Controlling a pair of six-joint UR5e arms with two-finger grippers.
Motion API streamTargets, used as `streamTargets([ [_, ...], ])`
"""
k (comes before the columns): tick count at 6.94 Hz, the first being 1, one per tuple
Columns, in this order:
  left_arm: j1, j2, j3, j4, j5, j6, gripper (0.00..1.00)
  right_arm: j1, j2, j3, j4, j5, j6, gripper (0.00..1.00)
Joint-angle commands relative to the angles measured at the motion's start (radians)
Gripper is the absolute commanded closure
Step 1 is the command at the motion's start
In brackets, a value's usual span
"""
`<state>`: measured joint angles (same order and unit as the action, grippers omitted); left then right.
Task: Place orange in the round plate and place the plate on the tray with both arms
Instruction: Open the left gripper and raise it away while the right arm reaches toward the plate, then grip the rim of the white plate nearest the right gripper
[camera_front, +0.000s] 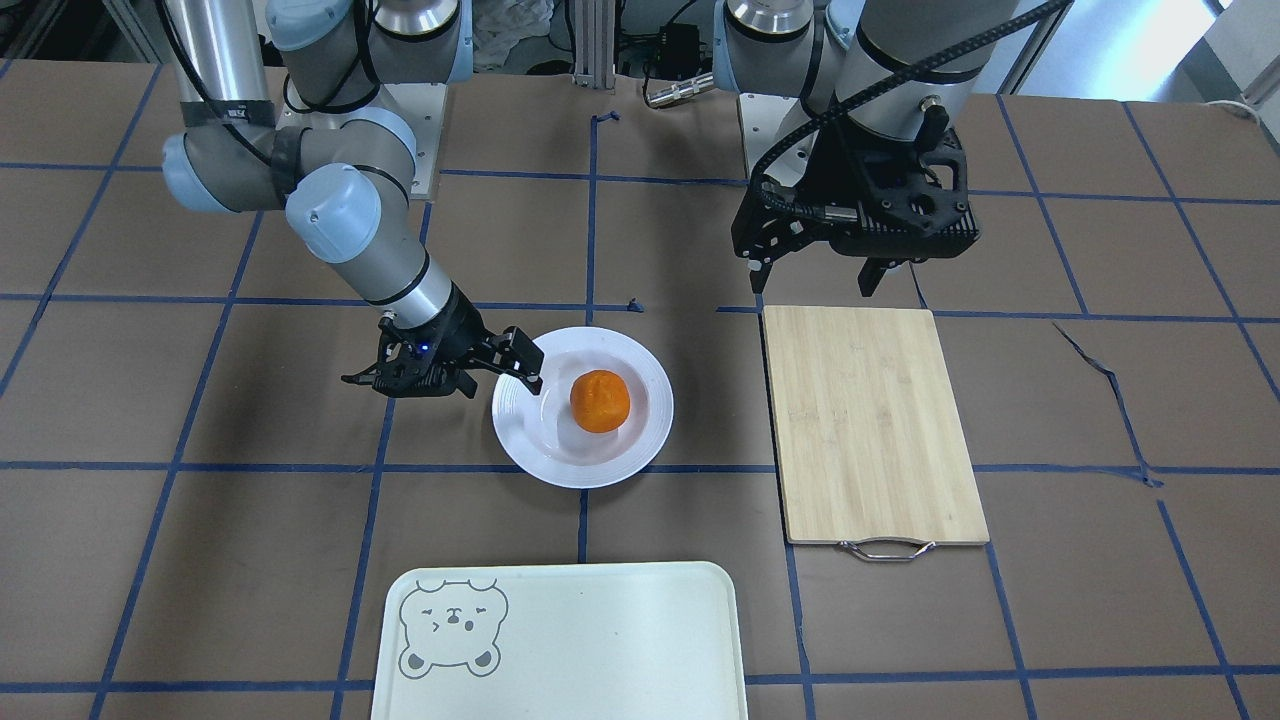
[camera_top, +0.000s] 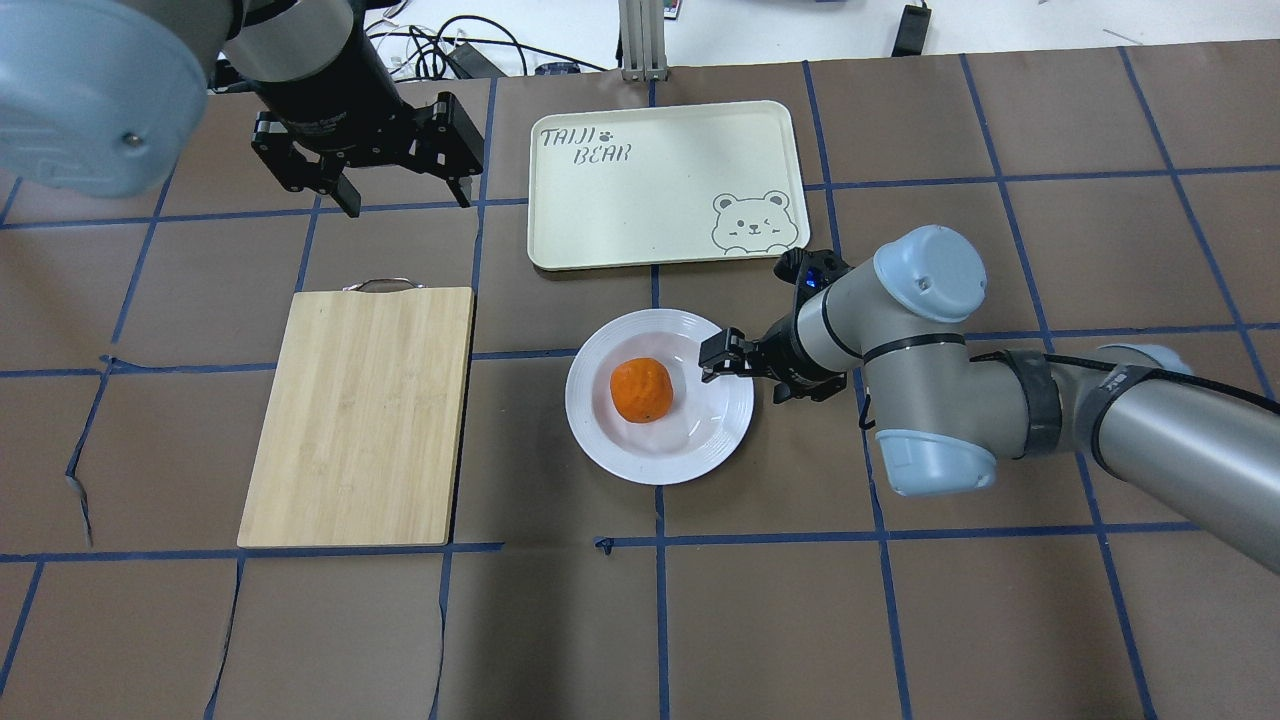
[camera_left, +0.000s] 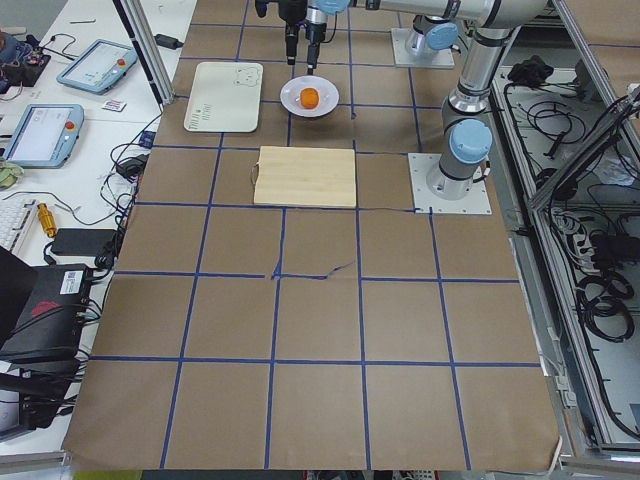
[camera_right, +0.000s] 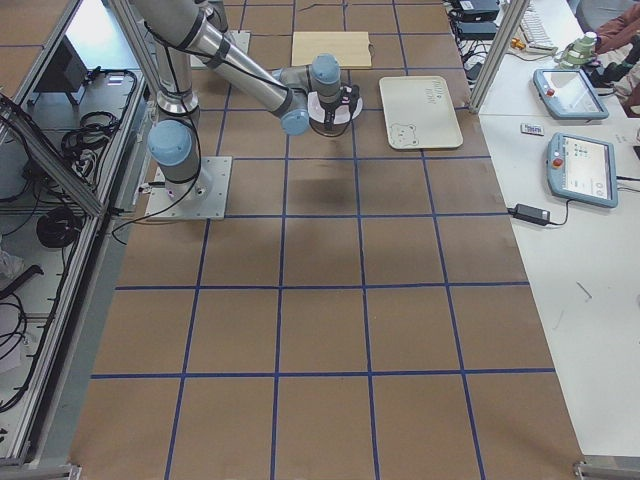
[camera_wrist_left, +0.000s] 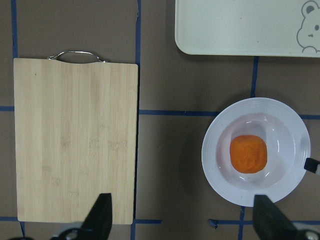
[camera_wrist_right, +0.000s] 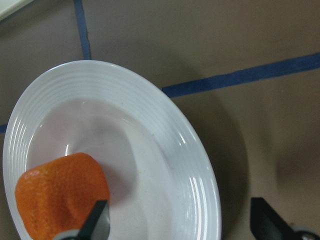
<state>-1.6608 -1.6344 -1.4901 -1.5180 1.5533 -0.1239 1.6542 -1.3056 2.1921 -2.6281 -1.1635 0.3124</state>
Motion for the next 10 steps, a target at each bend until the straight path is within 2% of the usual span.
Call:
streamTargets([
  [1,0.001,0.018,-0.018,0.018,0.008,0.006,0.0,0.018,0.04,0.011,-0.055,0.031,0.031,0.0],
  [3,0.001,0.021,-0.018,0.016,0.011,0.006,0.0,0.048,0.058,0.011,-0.082,0.036,0.167,0.0],
  [7,0.003,0.022,-0.018,0.018,0.011,0.006,0.0,0.053,0.082,0.02,-0.082,0.024,0.171,0.0],
  [8,0.001,0.022,-0.018,0.018,0.011,0.006,0.0,0.055,0.082,0.02,-0.084,0.027,0.172,0.05],
  [10,0.003,0.022,-0.018,0.018,0.011,0.006,0.0,0.055,0.082,0.02,-0.084,0.036,0.175,0.43],
])
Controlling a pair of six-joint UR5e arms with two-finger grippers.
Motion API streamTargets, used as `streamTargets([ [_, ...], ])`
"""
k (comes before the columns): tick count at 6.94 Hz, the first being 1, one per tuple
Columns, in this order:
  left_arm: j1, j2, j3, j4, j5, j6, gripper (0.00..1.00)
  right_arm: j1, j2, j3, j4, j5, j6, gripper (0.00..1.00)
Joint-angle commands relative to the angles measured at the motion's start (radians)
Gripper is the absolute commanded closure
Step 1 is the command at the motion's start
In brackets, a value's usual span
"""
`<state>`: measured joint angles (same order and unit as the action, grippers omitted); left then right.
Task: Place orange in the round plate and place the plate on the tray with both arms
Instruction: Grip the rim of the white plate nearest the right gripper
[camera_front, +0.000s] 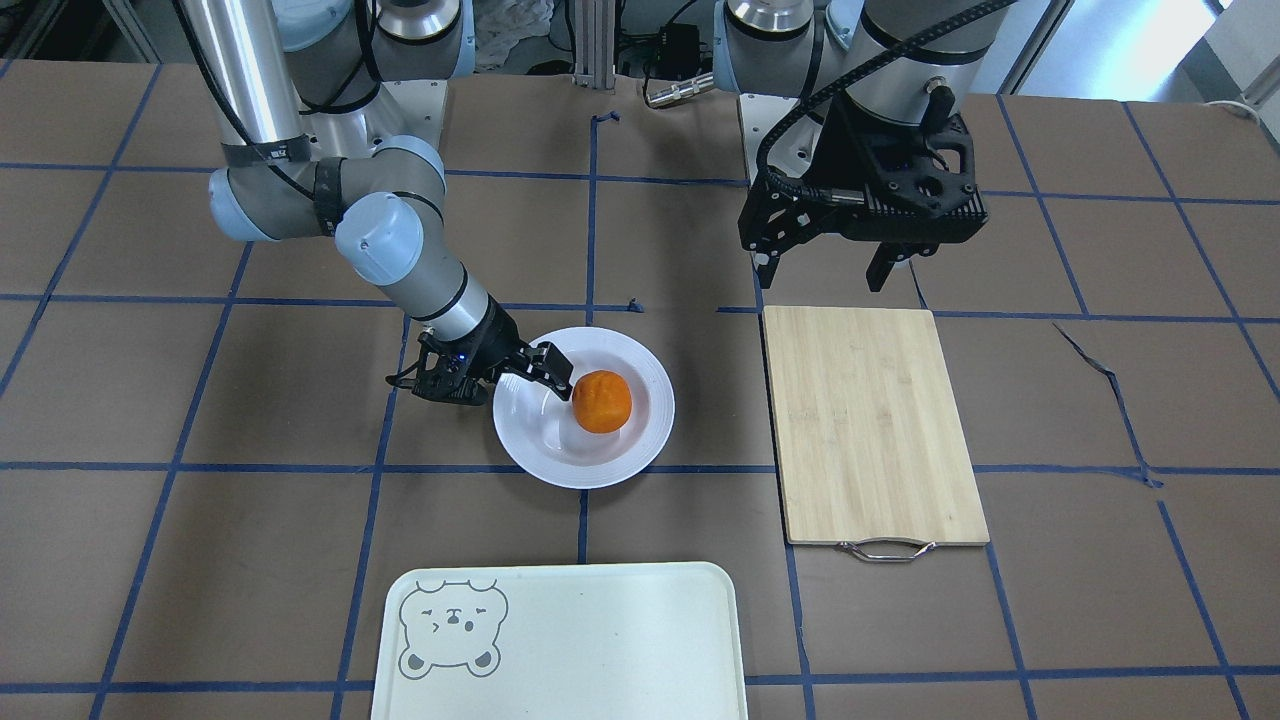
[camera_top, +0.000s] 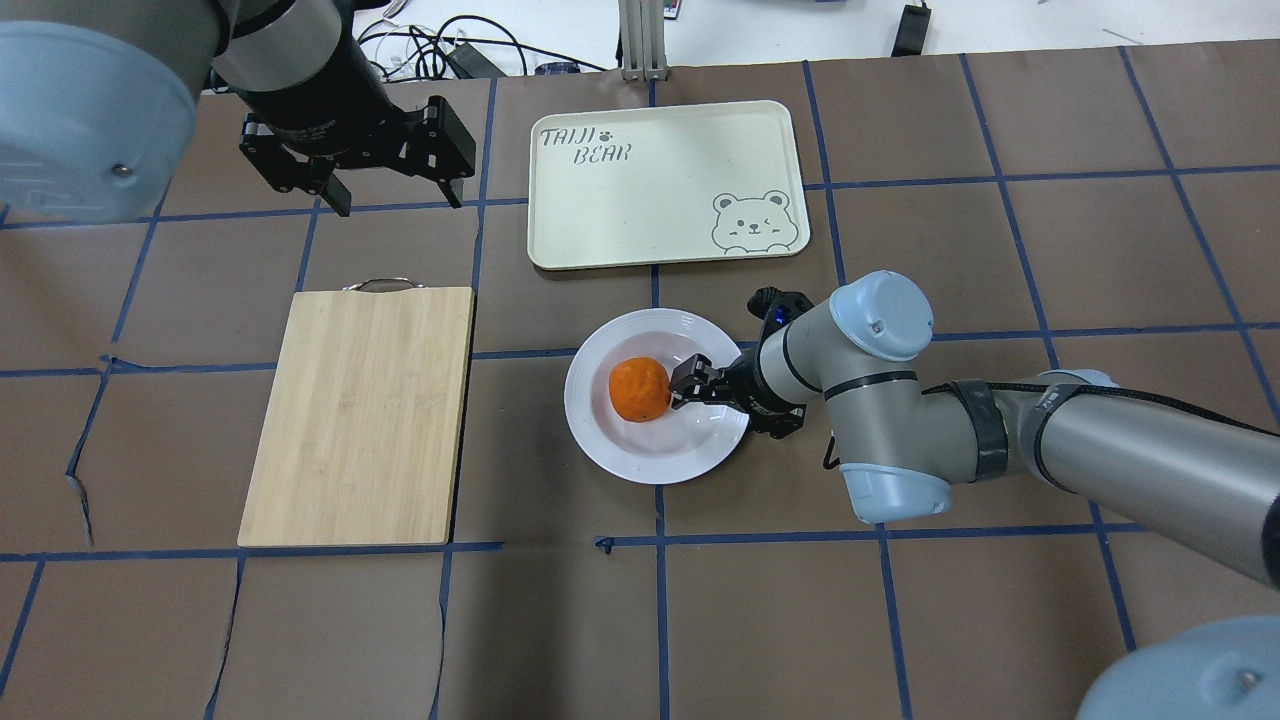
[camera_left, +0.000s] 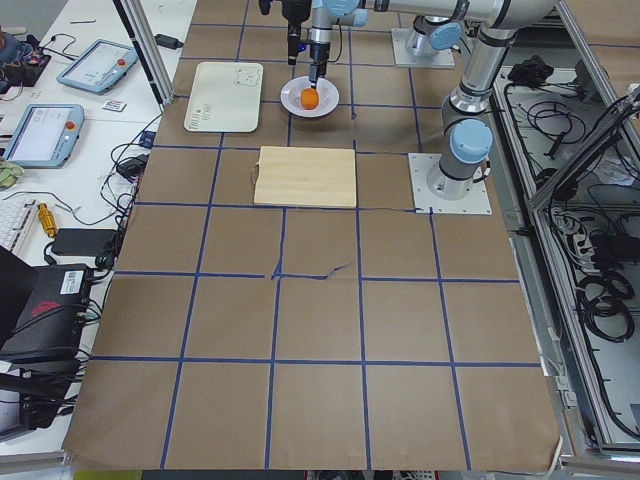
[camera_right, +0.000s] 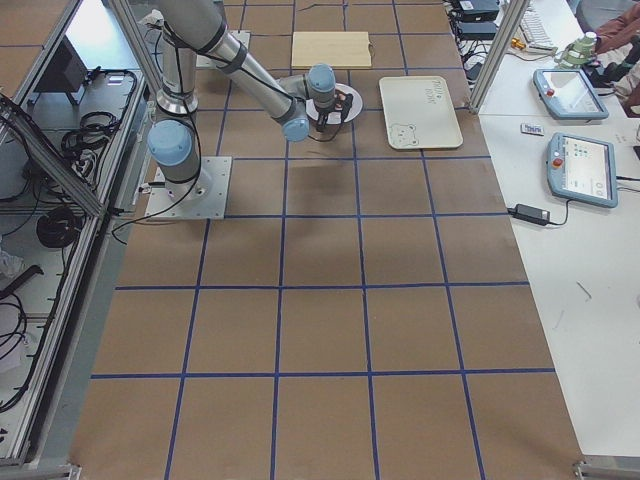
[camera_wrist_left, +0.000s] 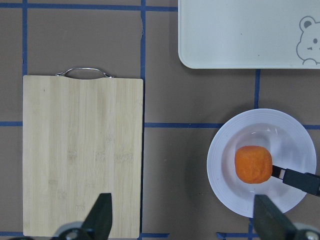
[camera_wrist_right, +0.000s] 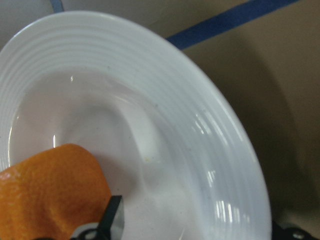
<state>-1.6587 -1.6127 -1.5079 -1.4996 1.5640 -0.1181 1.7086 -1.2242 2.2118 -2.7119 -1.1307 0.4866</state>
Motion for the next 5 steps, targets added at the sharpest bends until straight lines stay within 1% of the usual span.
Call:
streamTargets([
  [1,0.0,0.0,0.0,0.001,0.001,0.0,0.0,0.0,0.0,-0.001,0.0,0.003,0.001,0.6],
  [3,0.0,0.002,0.0,-0.001,0.001,0.0,0.0,-0.001,-0.011,-0.007,0.001,-0.006,0.003,0.92],
  [4,0.0,0.002,0.0,-0.001,0.001,0.0,0.0,-0.003,-0.023,-0.02,0.004,-0.009,0.003,1.0],
  [5,0.0,0.004,0.0,-0.002,0.001,-0.002,0.0,-0.006,-0.032,-0.023,0.007,-0.008,0.003,1.0],
])
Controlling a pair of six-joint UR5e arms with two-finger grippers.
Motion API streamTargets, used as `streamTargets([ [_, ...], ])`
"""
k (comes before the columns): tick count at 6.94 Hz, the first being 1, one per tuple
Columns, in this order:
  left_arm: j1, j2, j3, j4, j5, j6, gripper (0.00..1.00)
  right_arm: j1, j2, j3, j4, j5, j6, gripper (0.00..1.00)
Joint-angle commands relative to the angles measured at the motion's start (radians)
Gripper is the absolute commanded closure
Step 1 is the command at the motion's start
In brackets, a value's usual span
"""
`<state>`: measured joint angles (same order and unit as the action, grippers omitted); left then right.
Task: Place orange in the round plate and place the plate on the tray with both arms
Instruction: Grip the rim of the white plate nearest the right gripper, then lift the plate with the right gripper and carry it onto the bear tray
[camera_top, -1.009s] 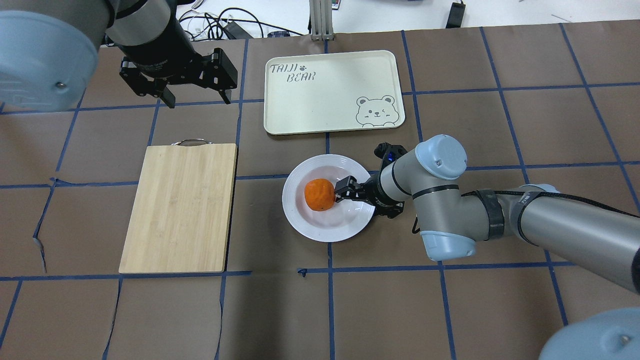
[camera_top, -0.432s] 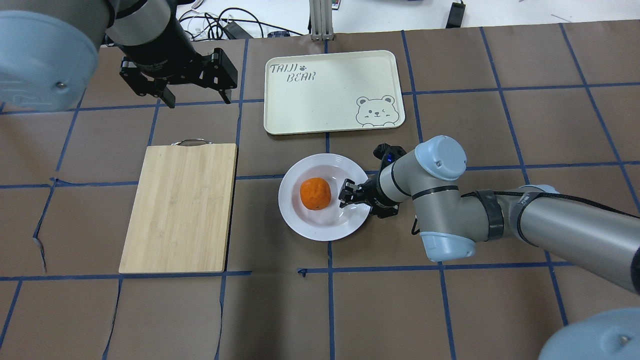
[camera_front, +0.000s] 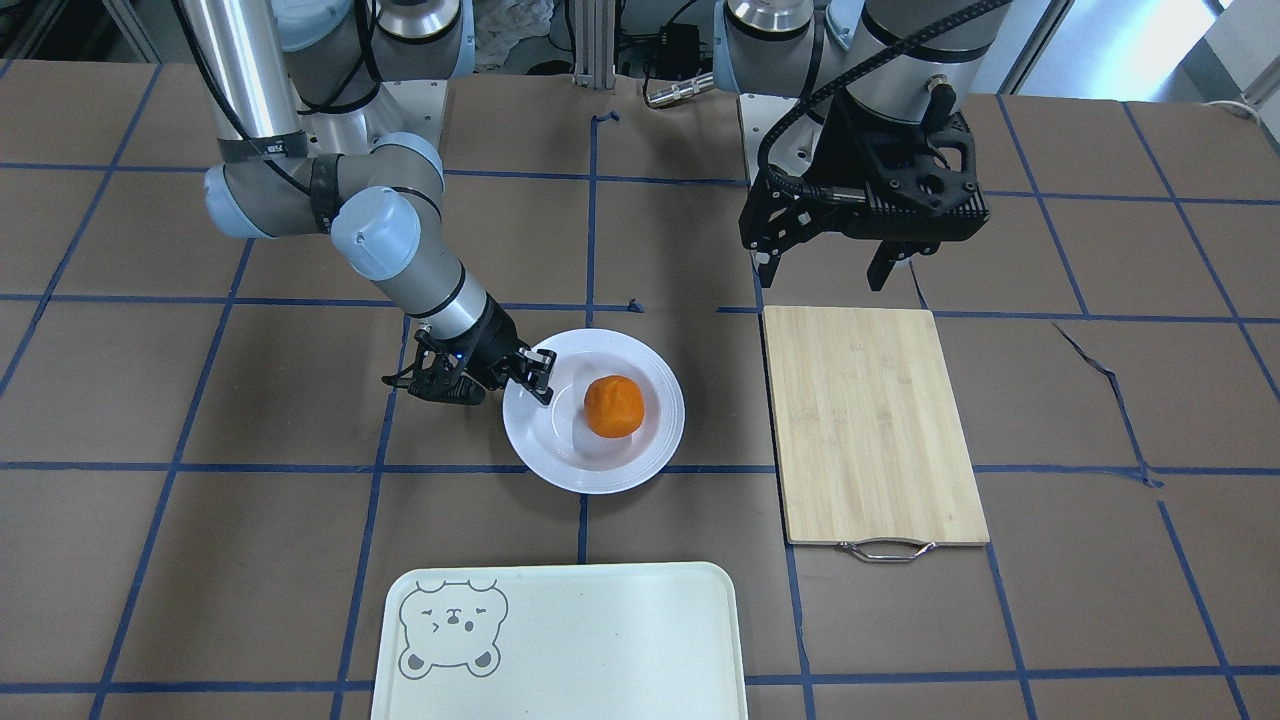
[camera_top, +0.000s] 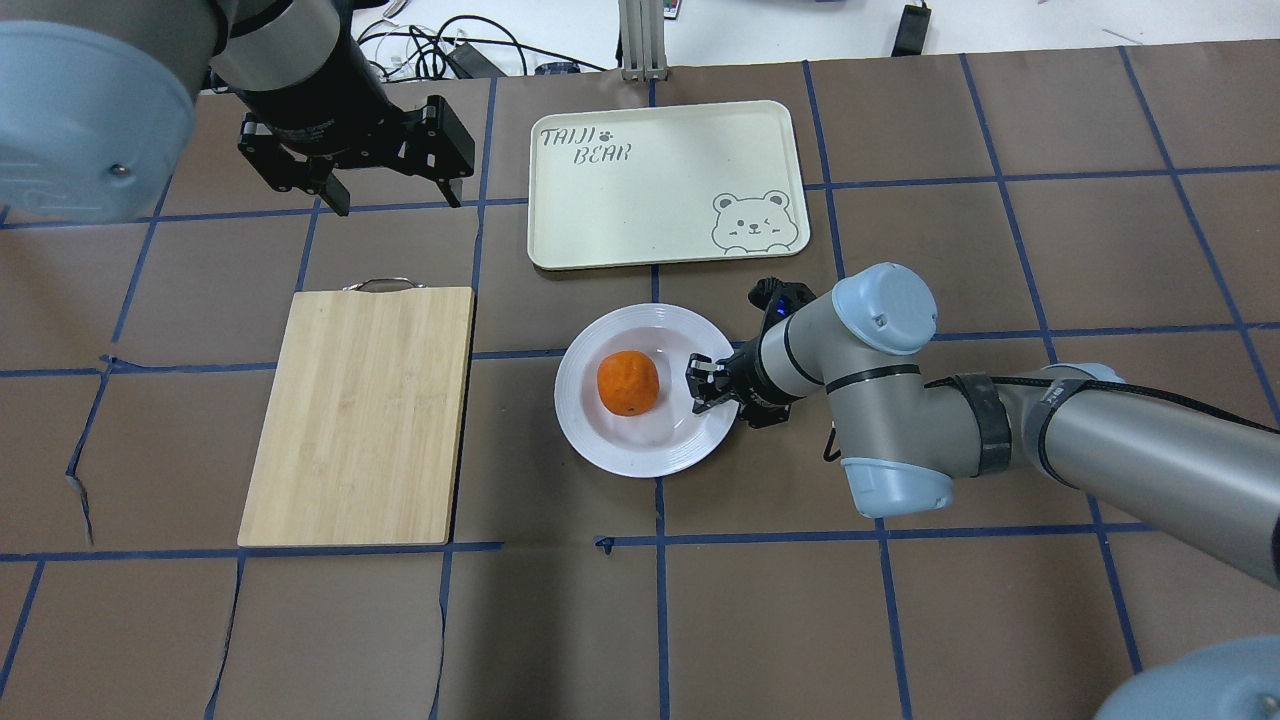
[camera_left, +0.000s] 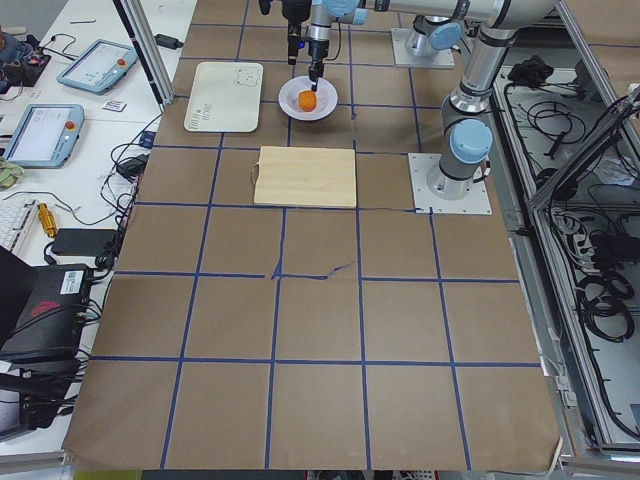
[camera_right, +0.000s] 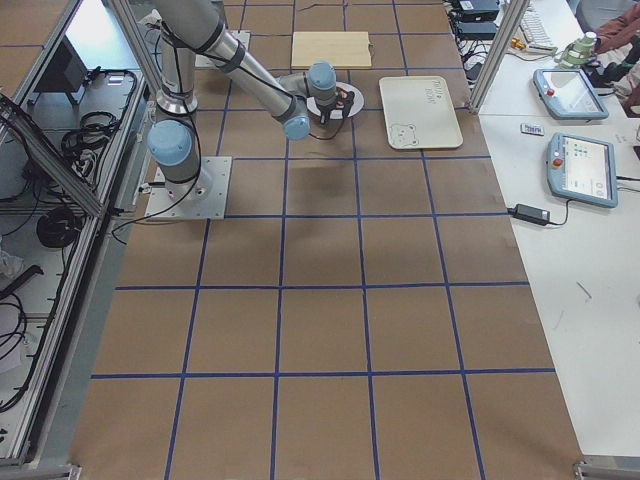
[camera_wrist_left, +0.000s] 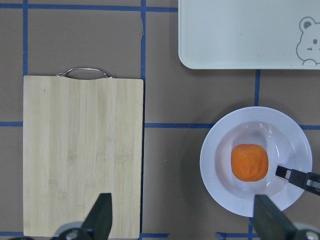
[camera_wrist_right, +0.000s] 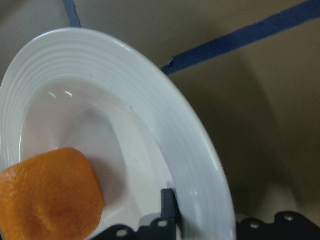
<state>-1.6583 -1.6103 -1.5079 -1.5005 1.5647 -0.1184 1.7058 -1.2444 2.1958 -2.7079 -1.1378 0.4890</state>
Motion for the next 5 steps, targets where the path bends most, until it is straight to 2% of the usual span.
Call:
streamTargets([
  [1,0.002,0.001,0.0,-0.001,0.0,-0.001,0.0,-0.018,-0.035,-0.01,0.005,0.009,-0.001,1.0],
  [3,0.002,0.001,0.0,-0.004,0.0,-0.003,0.0,-0.031,-0.058,-0.025,0.028,0.015,0.0,1.0],
  [4,0.002,0.001,0.0,-0.006,0.0,-0.001,0.0,-0.046,-0.056,-0.05,0.028,0.065,0.008,1.0],
  [5,0.002,0.001,0.0,-0.006,0.0,-0.001,0.0,-0.099,-0.049,-0.118,0.055,0.09,0.019,1.0],
])
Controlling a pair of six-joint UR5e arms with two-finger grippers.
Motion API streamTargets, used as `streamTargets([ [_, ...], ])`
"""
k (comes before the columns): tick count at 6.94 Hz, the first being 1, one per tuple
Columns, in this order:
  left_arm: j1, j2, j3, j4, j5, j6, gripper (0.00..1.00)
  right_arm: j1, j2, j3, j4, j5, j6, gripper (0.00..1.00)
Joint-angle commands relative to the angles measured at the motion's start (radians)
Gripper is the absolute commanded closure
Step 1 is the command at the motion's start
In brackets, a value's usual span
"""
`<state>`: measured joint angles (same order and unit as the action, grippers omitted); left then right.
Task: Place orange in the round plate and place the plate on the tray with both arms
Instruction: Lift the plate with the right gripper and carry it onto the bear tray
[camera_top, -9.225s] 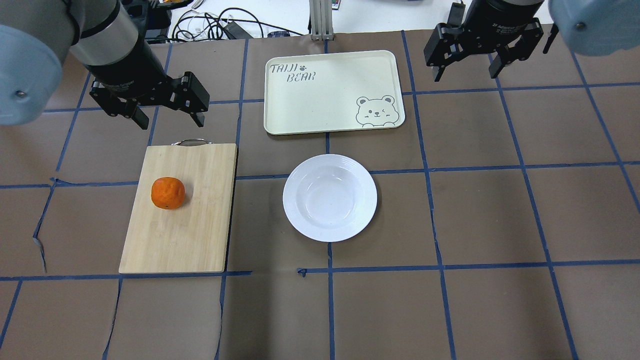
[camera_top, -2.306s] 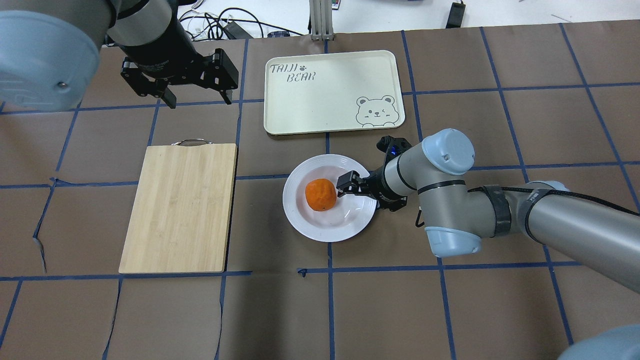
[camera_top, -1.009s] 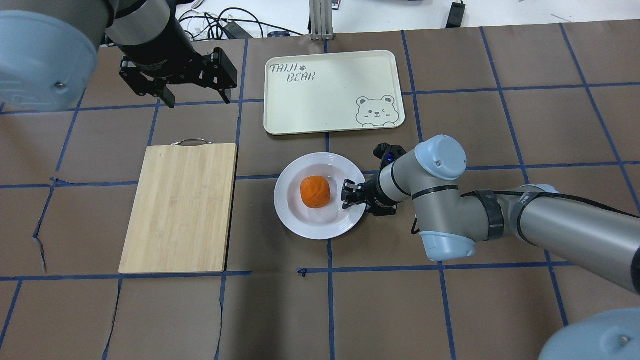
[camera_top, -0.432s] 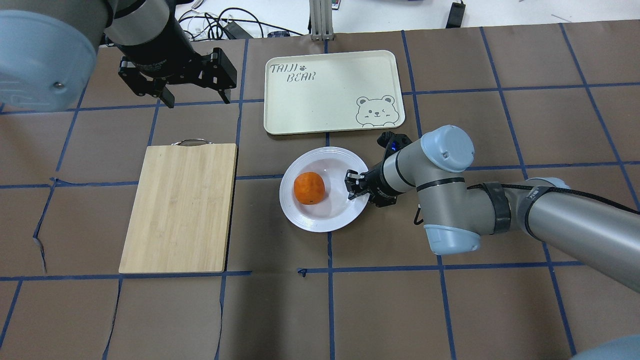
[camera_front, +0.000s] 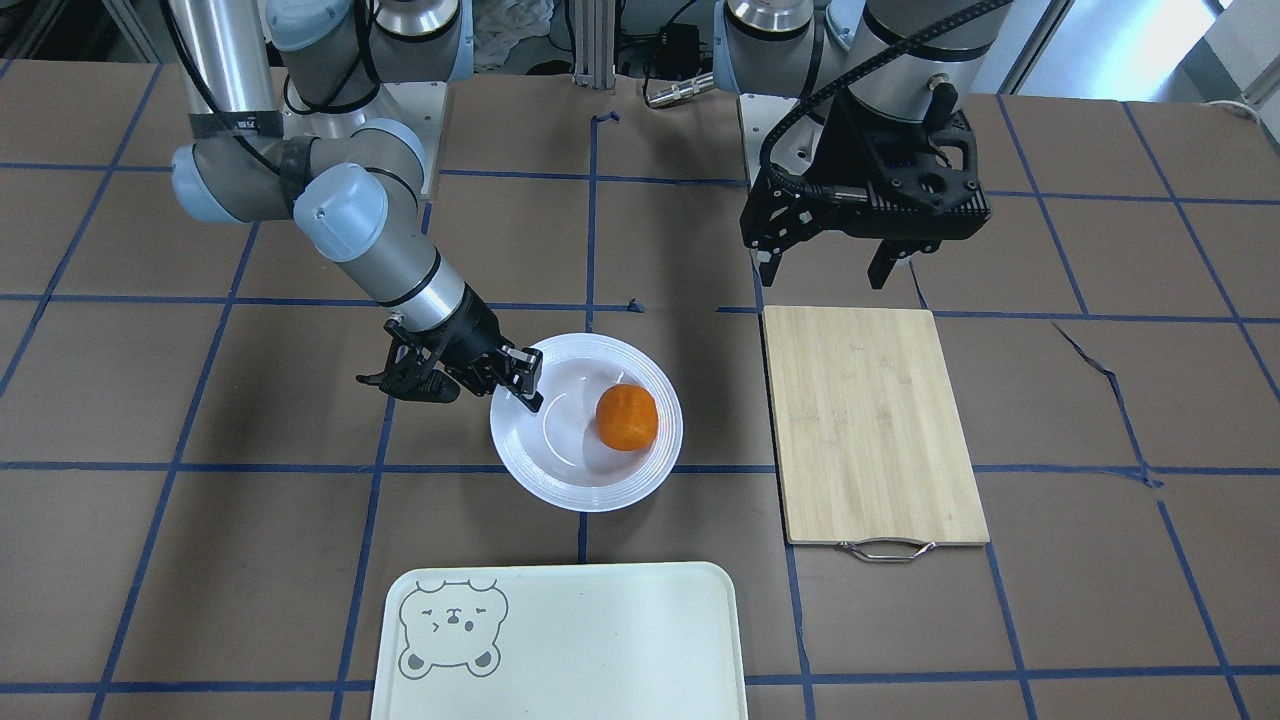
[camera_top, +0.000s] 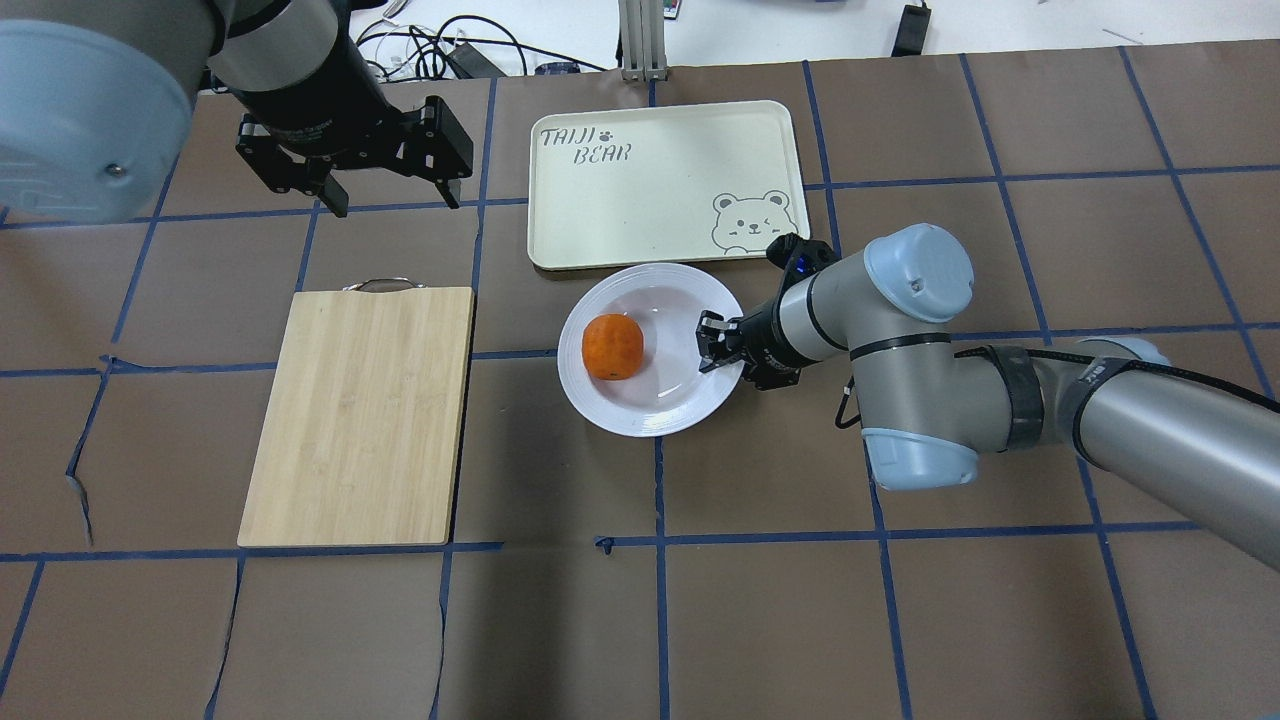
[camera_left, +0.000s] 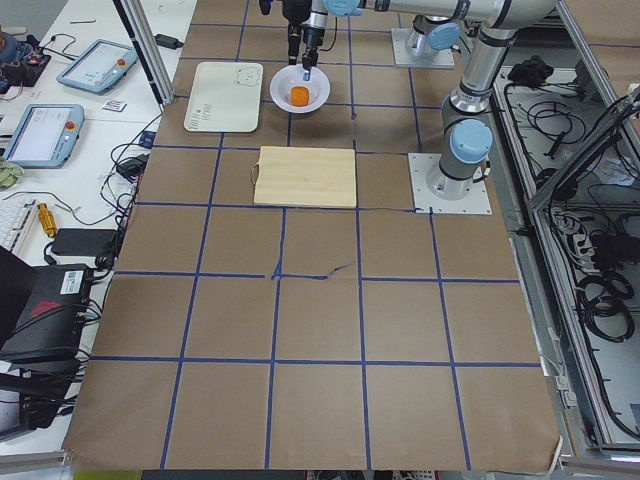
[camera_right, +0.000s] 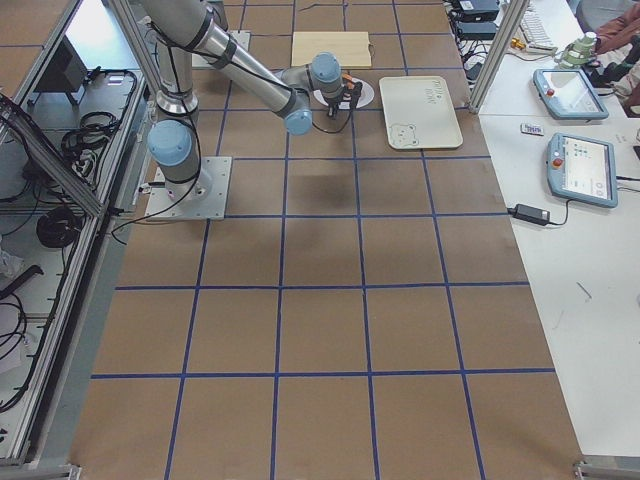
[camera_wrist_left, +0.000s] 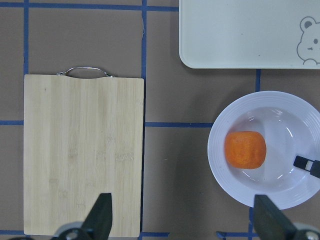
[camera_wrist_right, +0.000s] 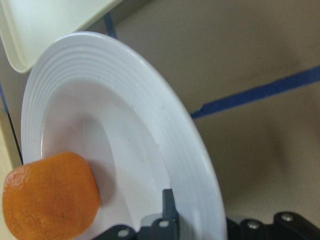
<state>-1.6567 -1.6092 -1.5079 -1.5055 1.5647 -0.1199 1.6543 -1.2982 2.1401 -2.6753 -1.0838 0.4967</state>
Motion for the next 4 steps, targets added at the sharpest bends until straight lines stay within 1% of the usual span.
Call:
streamTargets([
  [1,0.0,0.0,0.0,-0.001,0.0,0.0,0.0,-0.074,0.013,-0.136,0.099,0.036,0.003,1.0],
  [2,0.0,0.002,0.0,-0.001,0.0,0.0,0.0,-0.076,0.08,-0.238,0.109,0.038,0.013,1.0],
  [4,0.0,0.002,0.0,-0.001,0.0,0.0,0.0,-0.073,0.326,-0.548,0.112,0.045,0.054,1.0],
])
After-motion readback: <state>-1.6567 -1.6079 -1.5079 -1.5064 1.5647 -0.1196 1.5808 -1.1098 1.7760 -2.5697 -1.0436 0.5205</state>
